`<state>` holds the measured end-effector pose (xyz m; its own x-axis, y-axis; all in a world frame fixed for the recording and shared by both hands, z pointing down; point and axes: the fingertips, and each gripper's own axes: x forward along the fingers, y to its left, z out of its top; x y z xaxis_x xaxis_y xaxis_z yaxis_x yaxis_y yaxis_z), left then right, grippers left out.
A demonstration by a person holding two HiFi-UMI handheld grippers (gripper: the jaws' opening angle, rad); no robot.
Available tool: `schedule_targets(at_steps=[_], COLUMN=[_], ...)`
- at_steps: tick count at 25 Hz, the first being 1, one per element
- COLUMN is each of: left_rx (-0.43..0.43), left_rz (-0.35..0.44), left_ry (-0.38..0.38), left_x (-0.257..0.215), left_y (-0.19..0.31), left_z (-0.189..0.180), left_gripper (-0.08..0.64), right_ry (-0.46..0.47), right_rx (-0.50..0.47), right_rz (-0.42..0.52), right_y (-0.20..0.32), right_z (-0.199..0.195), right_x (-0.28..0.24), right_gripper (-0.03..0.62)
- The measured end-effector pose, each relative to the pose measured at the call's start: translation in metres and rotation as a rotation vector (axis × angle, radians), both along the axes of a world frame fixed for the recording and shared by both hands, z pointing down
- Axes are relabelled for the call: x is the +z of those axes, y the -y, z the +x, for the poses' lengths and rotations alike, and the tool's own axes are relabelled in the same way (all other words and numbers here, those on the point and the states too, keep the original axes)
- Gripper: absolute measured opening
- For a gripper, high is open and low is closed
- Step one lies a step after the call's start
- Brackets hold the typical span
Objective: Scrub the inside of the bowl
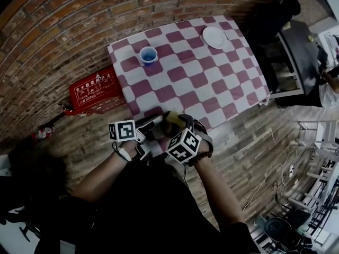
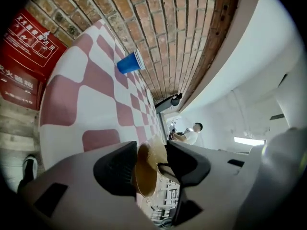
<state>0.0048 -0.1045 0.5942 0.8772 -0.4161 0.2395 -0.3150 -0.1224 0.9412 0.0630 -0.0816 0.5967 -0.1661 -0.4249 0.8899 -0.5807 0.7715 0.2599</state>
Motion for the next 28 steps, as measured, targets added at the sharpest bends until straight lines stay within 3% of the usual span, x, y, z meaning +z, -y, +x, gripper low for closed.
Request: schedule_targets(at_steps=[8,14,16,20,28], left_rx=[-0.081,-0.065,-0.013,0.164,0.434], left_rz=[-0.004,0.002,0.019,0.089,0.202], left_ry=[-0.004,0.027,0.08,0.267,0.558], left_x=[-0.004,-0.001,0.002,0.012,0.034], left_y=[0.011,0.011,0.009,0.003,-0.006], left_z=[-0.023,-0.024,-0.019,-0.004,0.025], left_gripper=[0.186,0.186,0.186,0.186,0.209], right_ry=[0.035,0.063,0.048,0.013,0.007], right_rx=[-0.049,-0.14,-0.171,-0.178,-0.005], right_rz=[-0.02,-0.074,-0.088,-0.097,-0.039], right_y=[-0.001,-0.033,-0.046,-0.062,-0.043], right_z=[-0.021,-0.031,-0.026,-0.005,0.042], right_x=[0.006,0.002,0.002,0.002,-0.006], right_gripper=[0.155,0.155,0.155,0.155,0.155])
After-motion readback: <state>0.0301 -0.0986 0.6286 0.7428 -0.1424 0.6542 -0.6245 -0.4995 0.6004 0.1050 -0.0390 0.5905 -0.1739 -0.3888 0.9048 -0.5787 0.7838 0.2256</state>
